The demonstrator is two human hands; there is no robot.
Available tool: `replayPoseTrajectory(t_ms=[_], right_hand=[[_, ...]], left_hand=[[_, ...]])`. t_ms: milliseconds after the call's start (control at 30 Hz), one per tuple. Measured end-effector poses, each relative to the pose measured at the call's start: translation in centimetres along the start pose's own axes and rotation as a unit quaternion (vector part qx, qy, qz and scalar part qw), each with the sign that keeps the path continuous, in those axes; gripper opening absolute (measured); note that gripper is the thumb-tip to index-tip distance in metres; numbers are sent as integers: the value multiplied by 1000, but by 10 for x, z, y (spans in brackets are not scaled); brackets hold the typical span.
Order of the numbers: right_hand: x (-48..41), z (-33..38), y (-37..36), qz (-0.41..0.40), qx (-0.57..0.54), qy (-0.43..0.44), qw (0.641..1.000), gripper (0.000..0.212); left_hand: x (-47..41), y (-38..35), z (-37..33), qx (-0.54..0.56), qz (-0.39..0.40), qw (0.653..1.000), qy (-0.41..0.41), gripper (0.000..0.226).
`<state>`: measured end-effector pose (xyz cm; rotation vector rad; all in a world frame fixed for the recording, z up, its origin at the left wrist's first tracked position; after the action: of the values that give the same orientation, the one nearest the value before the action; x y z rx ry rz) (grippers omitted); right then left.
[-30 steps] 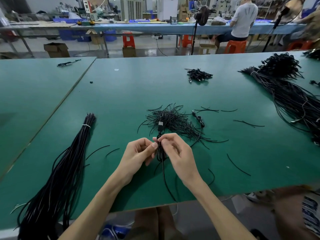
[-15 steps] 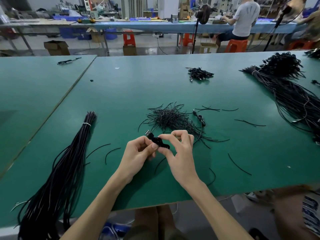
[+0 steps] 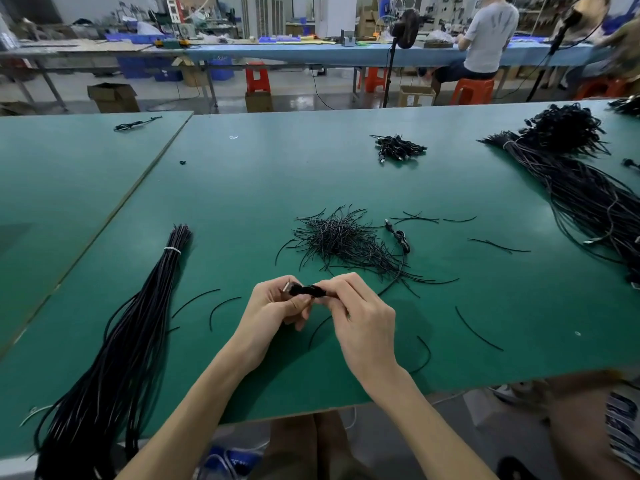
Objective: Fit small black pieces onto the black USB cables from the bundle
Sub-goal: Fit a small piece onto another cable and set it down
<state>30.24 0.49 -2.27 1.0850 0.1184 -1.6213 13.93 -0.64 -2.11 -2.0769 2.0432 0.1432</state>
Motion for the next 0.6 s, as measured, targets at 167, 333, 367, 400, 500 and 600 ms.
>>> replayPoseTrajectory(t_ms=[167, 333, 367, 400, 500, 600], right_hand=[[4, 1, -1, 0, 26, 26, 999, 12], [5, 2, -2, 37, -58, 29, 997, 22], [5, 2, -2, 47, -68, 31, 996, 25], [5, 3, -2, 53, -77, 36, 995, 25], [7, 6, -1, 72, -110, 46, 990, 23], [9, 8, -1, 107, -130, 6, 986, 23]], left_hand=[[0, 2, 4, -17, -15, 1000, -10, 25], [1, 4, 8, -21, -39, 999, 2, 26], [0, 5, 8, -14, -41, 999, 4, 26], [0, 6, 7, -1, -43, 999, 8, 25], [0, 6, 6, 14, -52, 998, 13, 22], [0, 3, 8, -13, -71, 997, -4, 22]])
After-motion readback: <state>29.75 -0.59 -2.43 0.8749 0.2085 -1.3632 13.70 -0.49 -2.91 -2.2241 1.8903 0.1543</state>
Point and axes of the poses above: each hand's wrist, its own x-axis away from the middle knuckle, its own y-axis out of the back of the hand, z = x × y, the point moved 1 cm from there along -x, towards the middle knuckle, and after that the axes turned 9 degrees about -y, right-handed, at the moved point
